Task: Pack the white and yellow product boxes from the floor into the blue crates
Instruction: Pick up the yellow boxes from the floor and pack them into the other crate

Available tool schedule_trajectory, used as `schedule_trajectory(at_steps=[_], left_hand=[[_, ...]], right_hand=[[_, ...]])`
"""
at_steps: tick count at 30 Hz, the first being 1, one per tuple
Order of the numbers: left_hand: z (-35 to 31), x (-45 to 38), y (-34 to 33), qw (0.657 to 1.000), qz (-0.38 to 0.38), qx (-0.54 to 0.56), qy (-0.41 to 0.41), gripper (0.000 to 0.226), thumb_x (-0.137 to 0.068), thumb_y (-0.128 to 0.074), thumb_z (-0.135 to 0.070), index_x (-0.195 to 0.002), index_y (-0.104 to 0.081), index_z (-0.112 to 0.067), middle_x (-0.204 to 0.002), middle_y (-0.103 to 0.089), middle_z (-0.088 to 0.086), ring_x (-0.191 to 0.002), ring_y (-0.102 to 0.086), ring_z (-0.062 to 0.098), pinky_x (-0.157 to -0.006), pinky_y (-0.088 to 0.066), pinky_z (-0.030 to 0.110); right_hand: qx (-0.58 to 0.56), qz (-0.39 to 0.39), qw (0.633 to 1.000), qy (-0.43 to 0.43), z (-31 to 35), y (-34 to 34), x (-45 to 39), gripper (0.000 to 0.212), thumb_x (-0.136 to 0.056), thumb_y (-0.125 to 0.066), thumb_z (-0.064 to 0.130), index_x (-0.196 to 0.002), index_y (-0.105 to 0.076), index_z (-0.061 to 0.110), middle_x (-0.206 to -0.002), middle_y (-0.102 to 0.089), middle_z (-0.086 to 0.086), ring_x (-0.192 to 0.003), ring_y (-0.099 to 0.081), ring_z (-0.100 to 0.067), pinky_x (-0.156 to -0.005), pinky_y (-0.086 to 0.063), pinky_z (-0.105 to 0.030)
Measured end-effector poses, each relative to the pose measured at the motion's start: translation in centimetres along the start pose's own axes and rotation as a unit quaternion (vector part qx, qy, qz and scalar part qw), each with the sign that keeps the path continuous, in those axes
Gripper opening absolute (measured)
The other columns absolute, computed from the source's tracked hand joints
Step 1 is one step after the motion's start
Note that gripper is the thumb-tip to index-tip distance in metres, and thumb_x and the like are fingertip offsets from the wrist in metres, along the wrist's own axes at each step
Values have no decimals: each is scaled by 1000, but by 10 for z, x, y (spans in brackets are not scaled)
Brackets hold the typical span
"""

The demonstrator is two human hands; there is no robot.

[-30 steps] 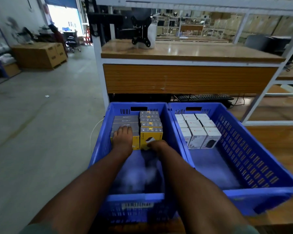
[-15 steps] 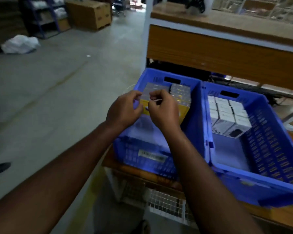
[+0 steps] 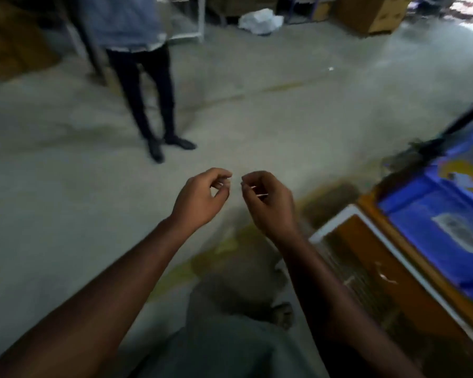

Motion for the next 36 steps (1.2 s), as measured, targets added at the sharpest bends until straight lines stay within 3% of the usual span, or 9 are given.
schedule_trajectory(at_steps=[7,9,12,14,21,27,36], left_hand=[[144,181,194,959,-161,-42,228,20,-92,-68,-20,-112,-71,-22,-97,-75,-6,-90,-71,9,-87,-58,36],[170,220,233,941,-198,-35,271,21,-92,-68,-21,-113,-71,-23,-99,-75,-6,-93,-71,9,-89,-57,35],[207,269,288,917,-242,-32,315,23,-91,-67,-25,-114,-69,-23,-101,-76,-4,-94,-71,11,-89,-57,37],[234,294,326,902,-262,-45,340,25,-90,-66,-25,-114,-69,-22,-99,-75,-4,-94,-72,12,-88,-57,38],[352,349,469,857,-297,-96,410,23,-88,-65,-26,-110,-70,-21,-97,-75,-4,-88,-72,15,-84,-58,39],[425,398,590,820,-271,-118,490,29,-89,-63,-29,-117,-68,-22,-100,-73,-6,-91,-69,15,-83,-57,36],[621,430,781,817,-213,-120,523,38,-92,-65,-31,-128,-61,-21,-113,-70,-1,-104,-65,23,-87,-55,38]], right_hand=[[-6,257,965,44,102,-240,71,10,-94,-68,10,-102,-74,11,-99,-73,7,-75,-63,13,-72,-45,-4],[1,309,949,55,122,-297,84,10,-93,-69,11,-101,-74,12,-98,-72,9,-75,-65,9,-74,-48,-8],[21,371,925,79,145,-381,101,10,-91,-70,21,-100,-73,24,-108,-73,9,-88,-71,-8,-83,-57,-26],[18,412,907,85,160,-437,113,11,-91,-69,23,-102,-73,25,-112,-72,8,-92,-71,-13,-86,-57,-28],[7,493,868,68,201,-645,144,13,-92,-70,23,-104,-73,23,-112,-72,11,-94,-70,-10,-86,-54,-21],[28,543,836,65,271,-807,166,12,-90,-72,20,-102,-74,20,-108,-73,6,-90,-70,-12,-84,-51,-21],[91,552,827,48,344,-1030,175,14,-89,-72,20,-102,-72,25,-107,-73,9,-88,-69,-11,-83,-49,-21]])
Point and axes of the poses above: each hand's wrist, its own x-axis away from the middle knuckle, its own y-axis out of the back of the hand, z = x × y, the point moved 2 cm from there along -x, towards the middle knuckle
